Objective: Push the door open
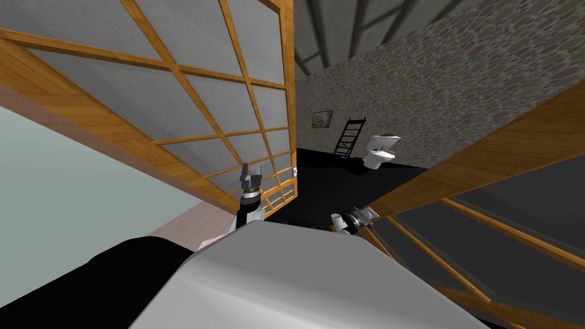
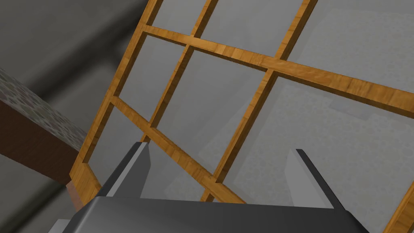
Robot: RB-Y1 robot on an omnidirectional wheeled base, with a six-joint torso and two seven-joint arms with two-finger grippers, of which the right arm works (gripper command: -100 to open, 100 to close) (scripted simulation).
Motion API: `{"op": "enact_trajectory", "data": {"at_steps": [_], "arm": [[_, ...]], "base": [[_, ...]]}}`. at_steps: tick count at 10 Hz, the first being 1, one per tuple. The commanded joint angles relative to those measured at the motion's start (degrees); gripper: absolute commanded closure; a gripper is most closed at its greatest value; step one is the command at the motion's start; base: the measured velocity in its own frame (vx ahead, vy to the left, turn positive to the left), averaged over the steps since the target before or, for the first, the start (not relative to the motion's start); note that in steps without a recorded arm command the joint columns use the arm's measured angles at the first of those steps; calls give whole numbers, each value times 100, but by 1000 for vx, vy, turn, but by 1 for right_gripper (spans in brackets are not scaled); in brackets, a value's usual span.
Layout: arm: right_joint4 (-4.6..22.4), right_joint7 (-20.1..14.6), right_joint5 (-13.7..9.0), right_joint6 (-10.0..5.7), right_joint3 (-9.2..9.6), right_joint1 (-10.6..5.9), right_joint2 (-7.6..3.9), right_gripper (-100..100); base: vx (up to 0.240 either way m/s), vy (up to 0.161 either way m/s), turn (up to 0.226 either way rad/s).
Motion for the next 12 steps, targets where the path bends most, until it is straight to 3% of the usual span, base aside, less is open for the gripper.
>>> {"op": "enact_trajectory", "data": {"at_steps": [1,5,9,11,12], "arm": [[11,32,-80,-130,-102,-14,-92,100],[39,141,-275,-336,-314,-54,-79,100],[65,247,-466,-538,-522,-94,95,100],[-28,278,-452,-500,-509,-46,96,100],[-14,288,-554,-557,-611,-33,-43,100]], "base": [[144,-205,-28],[132,-169,-47],[151,-164,-49],[58,-58,-18],[63,-93,-16]]}}
